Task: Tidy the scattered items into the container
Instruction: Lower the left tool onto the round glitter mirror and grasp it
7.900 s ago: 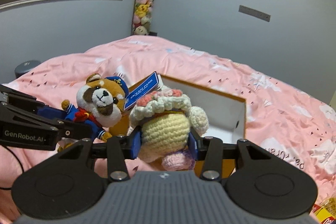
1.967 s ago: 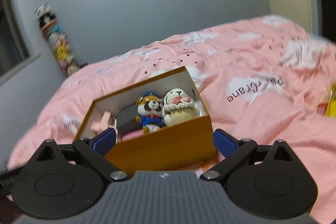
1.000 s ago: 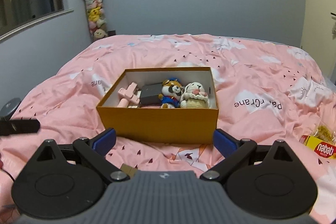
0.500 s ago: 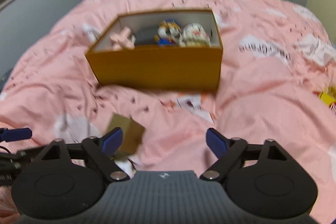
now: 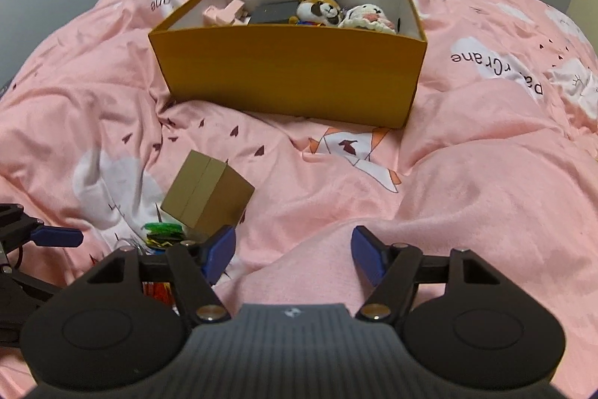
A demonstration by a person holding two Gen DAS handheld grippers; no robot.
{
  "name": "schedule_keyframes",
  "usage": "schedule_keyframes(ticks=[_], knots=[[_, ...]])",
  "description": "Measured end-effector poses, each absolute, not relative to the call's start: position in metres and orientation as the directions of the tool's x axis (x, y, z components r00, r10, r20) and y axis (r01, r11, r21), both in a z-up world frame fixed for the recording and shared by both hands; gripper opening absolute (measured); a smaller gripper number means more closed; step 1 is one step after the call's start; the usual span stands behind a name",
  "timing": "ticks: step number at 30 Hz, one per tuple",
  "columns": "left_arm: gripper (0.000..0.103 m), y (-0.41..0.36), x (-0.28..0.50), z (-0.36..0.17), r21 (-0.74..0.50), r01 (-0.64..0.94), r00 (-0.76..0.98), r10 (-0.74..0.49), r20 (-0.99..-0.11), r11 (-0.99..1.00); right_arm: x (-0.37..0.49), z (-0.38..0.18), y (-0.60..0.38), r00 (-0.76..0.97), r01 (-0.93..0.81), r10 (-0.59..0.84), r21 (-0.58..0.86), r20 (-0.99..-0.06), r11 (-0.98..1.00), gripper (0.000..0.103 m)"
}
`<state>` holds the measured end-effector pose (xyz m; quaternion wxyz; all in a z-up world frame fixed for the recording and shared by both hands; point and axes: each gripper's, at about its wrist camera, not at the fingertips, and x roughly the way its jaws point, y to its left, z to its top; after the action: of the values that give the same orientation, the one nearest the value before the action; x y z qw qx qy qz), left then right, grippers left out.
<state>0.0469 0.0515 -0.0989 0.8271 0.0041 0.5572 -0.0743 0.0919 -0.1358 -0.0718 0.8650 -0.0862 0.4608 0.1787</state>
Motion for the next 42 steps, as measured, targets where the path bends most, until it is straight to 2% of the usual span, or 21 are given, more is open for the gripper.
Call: schedule_keyframes(ticks=[15,28,31,33,36,42], knots=[[0.062,0.049,0.064,-0.122,-0.089,0.034,0.346,-0.096,-0.933,0.995,0.1,-0.085,-0.128,0.494,-0.432,0.23,-0.007,-0.839,0.902,0.071],[0.059,0.073,0.041,-0.091,-0.012,-0.079,0.425,0.023,-0.905,0.997,0.102,-0.088,-0.126,0.487,-0.438,0.225,-0.013,-0.844,0.899,0.071],[0.051,0.077,0.04,-0.097,-0.013,-0.086,0.397,0.022,-0.918,0.996,0.102,-0.088,-0.125,0.487,-0.443,0.223,-0.019,-0.844,0.896,0.071],[0.042,0.079,0.04,-0.102,0.005,-0.095,0.376,0.041,-0.926,0.995,0.101,-0.088,-0.124,0.488,-0.446,0.222,-0.022,-0.844,0.895,0.071],[0.036,0.087,0.041,-0.105,-0.01,-0.115,0.369,0.033,-0.929,0.993,0.101,-0.088,-0.124,0.49,-0.445,0.224,-0.021,-0.843,0.895,0.071],[0.033,0.091,0.041,-0.107,-0.064,-0.116,0.376,-0.016,-0.927,0.991,0.099,-0.087,-0.122,0.503,-0.457,0.246,-0.014,-0.829,0.889,0.071]])
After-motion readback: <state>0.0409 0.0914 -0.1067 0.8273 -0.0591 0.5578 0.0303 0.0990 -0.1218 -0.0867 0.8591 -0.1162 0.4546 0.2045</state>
